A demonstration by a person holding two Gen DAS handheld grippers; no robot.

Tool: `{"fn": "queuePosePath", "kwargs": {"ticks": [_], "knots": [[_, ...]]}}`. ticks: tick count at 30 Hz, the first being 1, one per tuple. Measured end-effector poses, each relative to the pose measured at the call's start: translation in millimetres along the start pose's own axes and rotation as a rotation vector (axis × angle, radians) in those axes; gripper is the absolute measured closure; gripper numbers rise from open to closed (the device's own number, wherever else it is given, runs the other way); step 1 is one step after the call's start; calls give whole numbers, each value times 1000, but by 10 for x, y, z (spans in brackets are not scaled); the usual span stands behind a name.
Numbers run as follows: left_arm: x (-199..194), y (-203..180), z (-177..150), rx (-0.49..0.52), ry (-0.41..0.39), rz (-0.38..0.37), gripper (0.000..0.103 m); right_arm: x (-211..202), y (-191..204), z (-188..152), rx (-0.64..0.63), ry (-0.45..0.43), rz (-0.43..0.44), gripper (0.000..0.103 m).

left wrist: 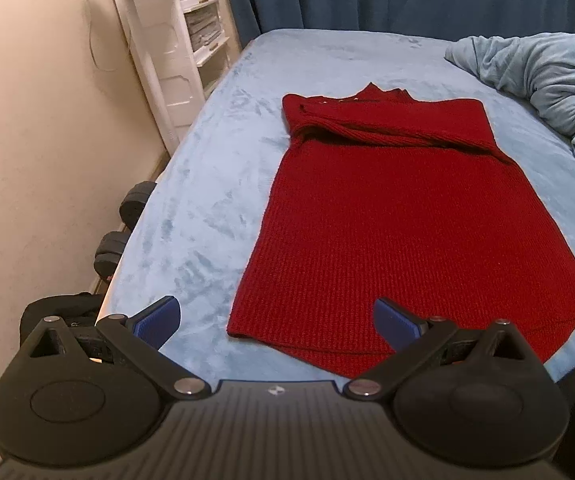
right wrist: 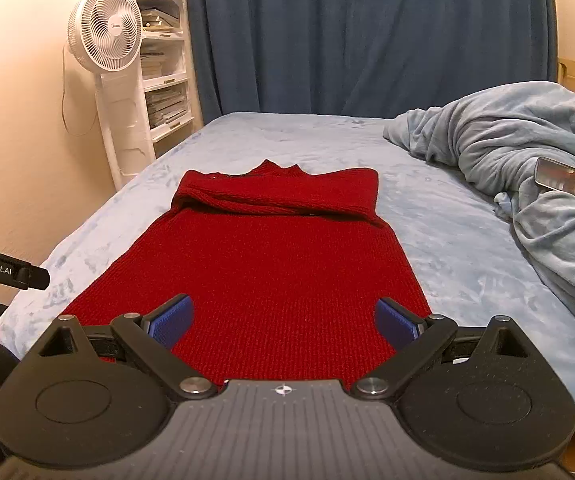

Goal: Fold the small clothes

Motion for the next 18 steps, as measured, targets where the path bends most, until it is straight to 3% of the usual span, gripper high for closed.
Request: {"fn": "queuePosePath", "kwargs": {"ticks": [18], "knots": [[230,4,-89,1,58,-5,0,160,-18,-115,-7,49,-7,6]]}}
Point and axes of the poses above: each gripper's, at about its wrist camera, not at the fingertips, and x roughly the way its jaws point, y to its left, z to its top, the point moved 8 cm from there along x, roughly the way its jaws point, and after that the axes turned 11 degrees about -z, right-handed, at the moved point
